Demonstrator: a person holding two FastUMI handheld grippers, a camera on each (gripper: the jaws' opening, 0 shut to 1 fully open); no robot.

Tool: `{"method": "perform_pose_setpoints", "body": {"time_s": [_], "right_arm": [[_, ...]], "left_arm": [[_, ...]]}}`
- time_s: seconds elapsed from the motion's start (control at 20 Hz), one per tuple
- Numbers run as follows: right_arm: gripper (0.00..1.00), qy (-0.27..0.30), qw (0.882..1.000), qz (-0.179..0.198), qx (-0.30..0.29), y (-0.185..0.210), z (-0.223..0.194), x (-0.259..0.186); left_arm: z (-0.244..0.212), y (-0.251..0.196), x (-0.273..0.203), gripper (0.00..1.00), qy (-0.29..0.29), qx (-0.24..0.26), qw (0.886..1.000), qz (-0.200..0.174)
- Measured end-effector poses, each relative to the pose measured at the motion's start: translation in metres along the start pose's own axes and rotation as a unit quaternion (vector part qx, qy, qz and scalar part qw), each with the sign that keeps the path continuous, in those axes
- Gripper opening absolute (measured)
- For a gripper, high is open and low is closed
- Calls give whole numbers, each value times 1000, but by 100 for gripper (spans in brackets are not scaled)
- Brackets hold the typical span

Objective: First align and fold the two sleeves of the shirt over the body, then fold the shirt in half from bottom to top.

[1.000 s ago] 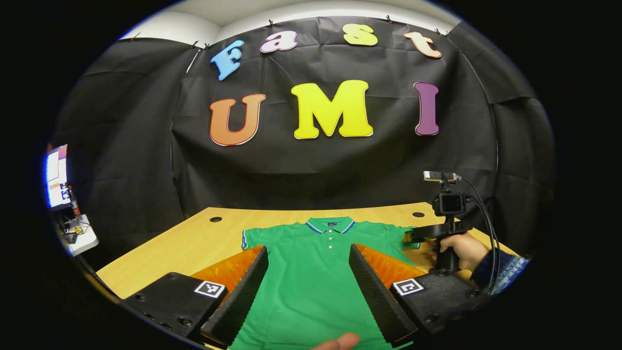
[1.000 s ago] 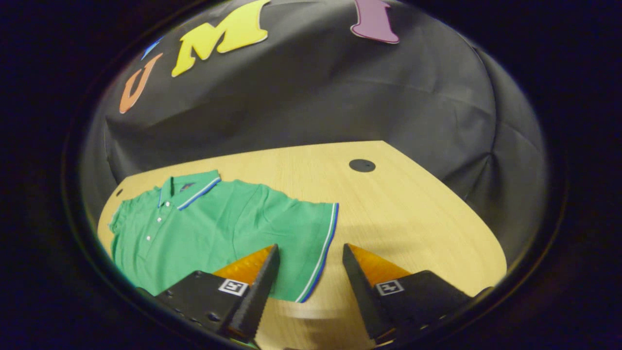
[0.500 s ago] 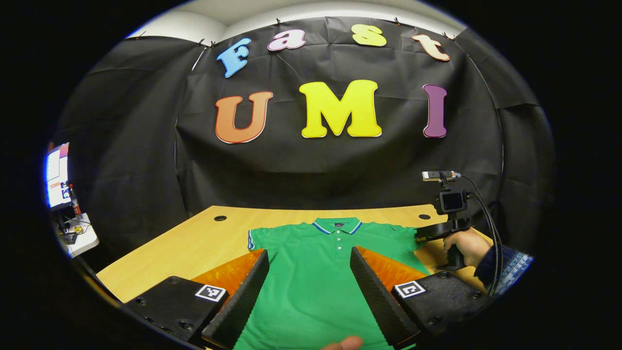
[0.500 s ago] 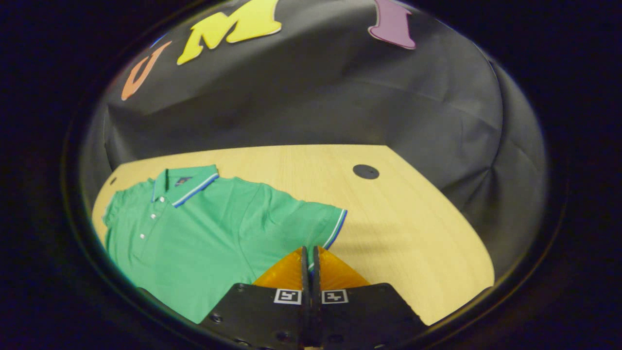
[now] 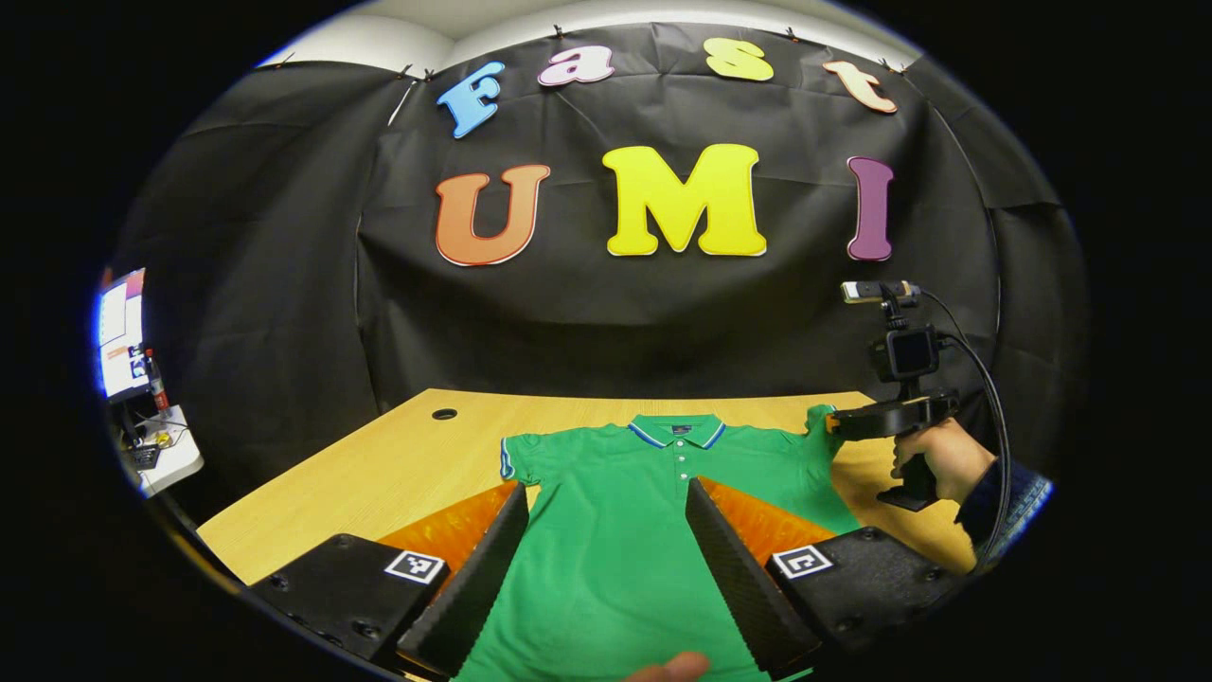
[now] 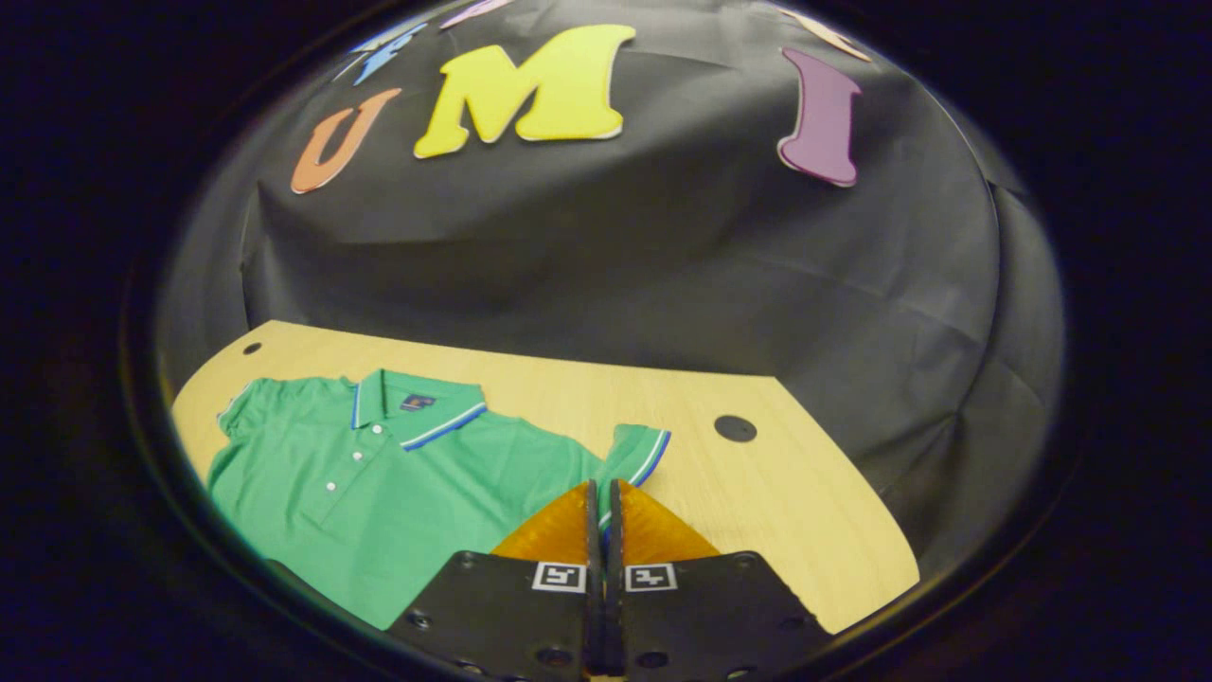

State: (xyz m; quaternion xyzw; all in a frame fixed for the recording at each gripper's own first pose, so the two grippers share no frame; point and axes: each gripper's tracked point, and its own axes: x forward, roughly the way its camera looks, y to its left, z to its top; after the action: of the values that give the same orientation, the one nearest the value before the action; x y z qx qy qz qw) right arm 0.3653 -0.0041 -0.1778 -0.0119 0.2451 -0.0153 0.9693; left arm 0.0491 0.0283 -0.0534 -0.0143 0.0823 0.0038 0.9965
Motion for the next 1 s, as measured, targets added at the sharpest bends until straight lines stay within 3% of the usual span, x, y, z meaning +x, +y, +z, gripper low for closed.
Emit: {"method": "perform_pose_setpoints", "body": {"time_s": [0.3, 0.35, 0.4, 0.6, 0.75, 1.0], "right_arm": [[0, 1, 997, 49, -62, 53, -8, -3], [6, 1, 995, 67, -77, 63, -12, -6], [20, 3, 993, 88, -83, 76, -19, -7], [34, 0, 994, 108, -31, 85, -14, -27], [98, -22, 995, 97, -2, 72, -3, -49], [95, -71, 993, 93, 6, 52, 4, -112]], "left_arm": [[2, 9, 2, 100, -6, 8, 1000, 4], [3, 9, 2, 100, -7, 10, 1000, 4], [4, 9, 2, 100, -8, 10, 1000, 3], [1, 13, 6, 100, -7, 13, 1000, 6], [-3, 18, 11, 100, -4, 12, 1000, 12], [1, 29, 18, 100, -12, 16, 999, 32]]}}
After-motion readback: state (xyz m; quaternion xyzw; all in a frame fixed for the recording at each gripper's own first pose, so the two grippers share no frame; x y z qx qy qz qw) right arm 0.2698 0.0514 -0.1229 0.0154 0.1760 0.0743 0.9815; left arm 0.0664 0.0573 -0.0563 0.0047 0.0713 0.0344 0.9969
